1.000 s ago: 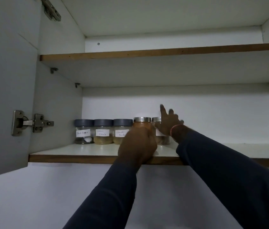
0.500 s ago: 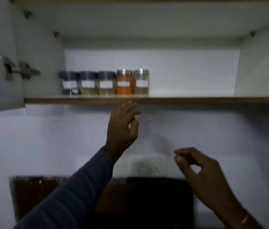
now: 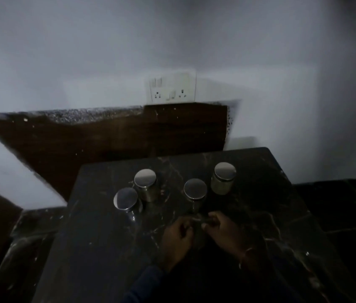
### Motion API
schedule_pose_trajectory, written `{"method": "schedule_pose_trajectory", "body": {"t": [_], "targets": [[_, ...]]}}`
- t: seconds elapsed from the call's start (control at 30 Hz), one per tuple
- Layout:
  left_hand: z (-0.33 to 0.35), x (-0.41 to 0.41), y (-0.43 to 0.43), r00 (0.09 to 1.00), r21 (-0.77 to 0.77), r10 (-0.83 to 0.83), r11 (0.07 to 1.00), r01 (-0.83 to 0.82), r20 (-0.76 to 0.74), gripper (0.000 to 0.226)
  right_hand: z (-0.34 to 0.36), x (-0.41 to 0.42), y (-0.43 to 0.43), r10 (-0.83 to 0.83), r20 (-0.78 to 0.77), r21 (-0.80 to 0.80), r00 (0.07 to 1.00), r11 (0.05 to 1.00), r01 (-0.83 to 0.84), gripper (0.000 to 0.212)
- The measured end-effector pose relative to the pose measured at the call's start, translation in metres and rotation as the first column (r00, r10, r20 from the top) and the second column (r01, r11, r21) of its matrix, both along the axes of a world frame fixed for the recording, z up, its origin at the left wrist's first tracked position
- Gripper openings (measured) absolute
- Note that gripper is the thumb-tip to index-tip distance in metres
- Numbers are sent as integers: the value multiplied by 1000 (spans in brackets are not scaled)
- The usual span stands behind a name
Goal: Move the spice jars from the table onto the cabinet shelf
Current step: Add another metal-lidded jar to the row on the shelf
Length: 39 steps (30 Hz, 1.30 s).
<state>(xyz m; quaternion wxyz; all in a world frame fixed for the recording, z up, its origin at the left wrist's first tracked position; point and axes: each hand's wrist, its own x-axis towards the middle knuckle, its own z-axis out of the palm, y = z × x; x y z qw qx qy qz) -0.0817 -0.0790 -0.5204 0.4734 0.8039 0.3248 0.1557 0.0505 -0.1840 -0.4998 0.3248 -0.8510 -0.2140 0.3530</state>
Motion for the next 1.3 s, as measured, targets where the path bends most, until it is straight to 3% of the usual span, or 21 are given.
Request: {"method": "schedule_pose_trajectory", "body": {"t": [0.17, 0.3, 0.37, 0.43, 0.5, 0.57, 0.67, 0.77, 0.9, 1.0, 1.1, 1.23, 1.3], "targets": [[2, 4, 20, 990, -25, 138, 990, -137, 18, 31, 3, -2, 26, 104, 45, 11, 994, 994, -104, 51], [10, -11, 42, 971, -28, 233, 972, -232, 53, 27, 4, -21, 54, 206, -33, 106, 978, 974, -202, 51], [20, -21, 62, 947, 92, 300, 946, -311, 114, 22, 4, -27, 65, 255, -19, 128, 967, 960, -251, 50], [30, -28, 90, 931, 324, 354, 874, -362, 85, 33, 4, -33, 75, 295, -13, 132, 955, 947, -291, 52], [36, -33, 121, 914, 421, 387, 854, -306, -120, 63, 3, -39, 83, 323, -26, 135, 946, 939, -317, 54], [35, -34, 148, 882, 373, 319, 910, -182, -348, 86, 0, -46, 89, 330, -37, 148, 943, 935, -321, 53], [29, -31, 167, 826, 307, 79, 944, 117, -557, 86, -7, -51, 89, 329, -86, 168, 940, 935, -312, 52], [23, -25, 165, 726, 361, 26, 880, 310, -688, 76, -16, -49, 83, 306, -101, 172, 947, 943, -286, 58], [0, -33, 124, 815, 293, -59, 916, 273, -576, 75, -22, -42, 72, 274, -127, 171, 953, 953, -251, 76], [-12, -51, 88, 916, 206, -43, 969, 135, -398, 85, -29, -43, 61, 389, -32, 128, 921, 915, -382, 99], [-7, -57, 62, 985, 11, 53, 999, -52, -166, 70, -39, -56, 52, 498, 14, 76, 867, 864, -498, 116], [16, -59, 47, 988, -124, 151, 980, -154, -32, 65, -33, -59, 46, 436, 3, 191, 900, 883, -428, 102], [30, -58, 46, 978, -258, 196, 951, -172, 68, 65, -21, -57, 43, 342, -152, 335, 927, 901, -277, 83]]}}
